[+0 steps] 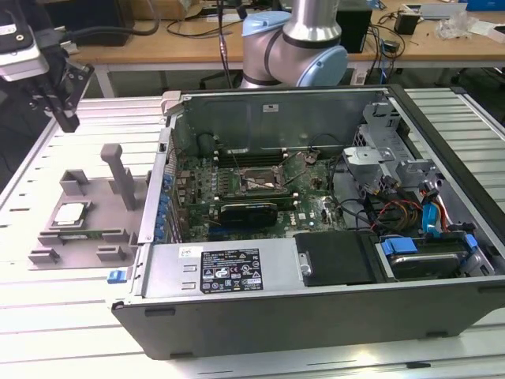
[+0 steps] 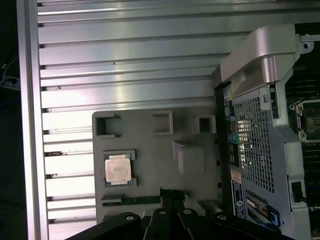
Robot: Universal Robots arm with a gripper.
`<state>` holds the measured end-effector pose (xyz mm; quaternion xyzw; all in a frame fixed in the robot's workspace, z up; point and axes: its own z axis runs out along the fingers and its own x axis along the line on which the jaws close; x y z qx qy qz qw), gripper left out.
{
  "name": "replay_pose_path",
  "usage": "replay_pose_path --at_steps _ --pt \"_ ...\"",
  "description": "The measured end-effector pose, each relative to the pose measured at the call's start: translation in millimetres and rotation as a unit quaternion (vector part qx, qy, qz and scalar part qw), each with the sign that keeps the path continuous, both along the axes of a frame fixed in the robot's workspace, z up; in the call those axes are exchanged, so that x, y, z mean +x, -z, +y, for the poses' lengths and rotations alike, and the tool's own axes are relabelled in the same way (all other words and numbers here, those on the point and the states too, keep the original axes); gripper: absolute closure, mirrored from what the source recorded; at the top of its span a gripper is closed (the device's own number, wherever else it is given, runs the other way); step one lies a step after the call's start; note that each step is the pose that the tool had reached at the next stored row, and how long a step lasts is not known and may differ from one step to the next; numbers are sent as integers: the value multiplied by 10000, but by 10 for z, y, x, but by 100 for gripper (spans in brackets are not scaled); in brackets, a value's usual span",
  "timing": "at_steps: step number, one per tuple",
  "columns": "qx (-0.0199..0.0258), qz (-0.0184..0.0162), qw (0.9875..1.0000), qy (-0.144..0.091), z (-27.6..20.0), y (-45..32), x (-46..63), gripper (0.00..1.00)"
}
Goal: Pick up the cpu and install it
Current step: 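Reach for the cpu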
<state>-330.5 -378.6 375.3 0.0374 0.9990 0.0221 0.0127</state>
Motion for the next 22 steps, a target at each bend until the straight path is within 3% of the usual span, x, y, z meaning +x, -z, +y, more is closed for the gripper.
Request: replay_pose_path --at_steps 9,11,18,22 --pt "-1 1 10000 0 0 172 -203 89" --pt "0 0 10000 0 0 244 -243 89" --pt "3 0 10000 -1 -1 396 -271 89" --pt "6 1 10000 0 0 401 -272 89"
